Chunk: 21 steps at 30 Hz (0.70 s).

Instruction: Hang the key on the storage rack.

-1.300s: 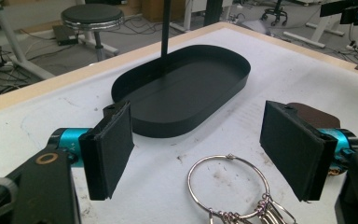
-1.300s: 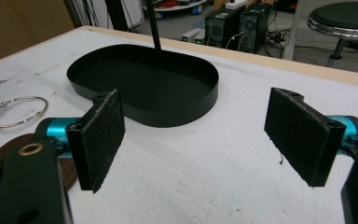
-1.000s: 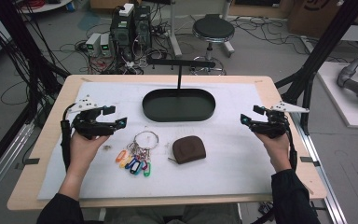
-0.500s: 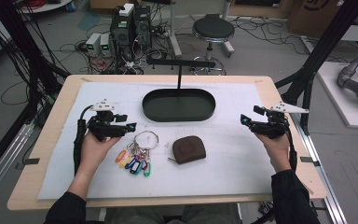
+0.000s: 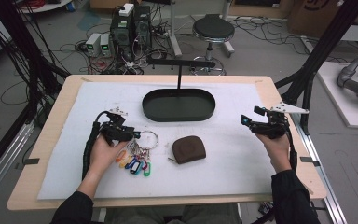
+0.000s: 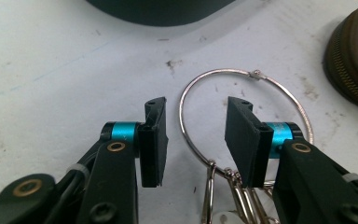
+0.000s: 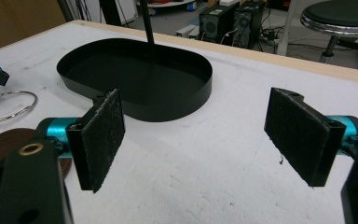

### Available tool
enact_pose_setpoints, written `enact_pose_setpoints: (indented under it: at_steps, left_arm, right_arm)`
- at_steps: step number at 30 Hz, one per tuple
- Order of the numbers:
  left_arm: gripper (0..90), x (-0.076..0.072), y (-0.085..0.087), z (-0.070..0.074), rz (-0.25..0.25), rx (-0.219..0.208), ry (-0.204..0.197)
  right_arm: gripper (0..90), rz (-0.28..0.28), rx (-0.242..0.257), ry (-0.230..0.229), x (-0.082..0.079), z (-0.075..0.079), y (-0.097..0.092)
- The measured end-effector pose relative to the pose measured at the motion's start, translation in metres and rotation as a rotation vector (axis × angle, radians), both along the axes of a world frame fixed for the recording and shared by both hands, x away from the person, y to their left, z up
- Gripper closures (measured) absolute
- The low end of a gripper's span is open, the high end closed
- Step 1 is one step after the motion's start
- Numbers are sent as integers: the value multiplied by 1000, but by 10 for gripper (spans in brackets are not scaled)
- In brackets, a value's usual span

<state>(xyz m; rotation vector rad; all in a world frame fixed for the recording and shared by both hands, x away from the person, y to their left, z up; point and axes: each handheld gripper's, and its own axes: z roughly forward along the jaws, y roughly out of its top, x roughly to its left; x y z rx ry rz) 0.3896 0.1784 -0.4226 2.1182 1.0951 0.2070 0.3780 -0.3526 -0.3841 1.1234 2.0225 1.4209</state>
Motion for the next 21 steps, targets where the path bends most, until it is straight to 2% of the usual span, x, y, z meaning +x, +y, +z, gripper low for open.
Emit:
enact_pose_setpoints:
  at_steps: [2, 3, 9, 11, 13, 19, 21]
  left_arm:
    - [600, 0, -2, -2, 10, 6, 9]
    - [631, 0, -4, -3, 7, 15, 10]
    - [696, 0, -12, -8, 6, 101, 3]
    - [712, -1, -15, -8, 5, 124, -15]
    - [768, -3, -17, -8, 8, 140, -24]
    - [815, -7, -25, -7, 15, 206, -55]
    - [833, -10, -29, -8, 14, 226, -81]
  right_arm:
    - [207, 1, -1, 1, 0, 0, 0]
    - [207, 1, -2, 3, 0, 0, 0]
    - [207, 0, -11, -3, 0, 0, 1]
    - [207, 0, -13, -1, 0, 0, 1]
    - [207, 0, -14, -2, 0, -1, 1]
    - [207, 1, -24, -1, 0, -1, 2]
    - [207, 1, -26, 0, 0, -1, 3]
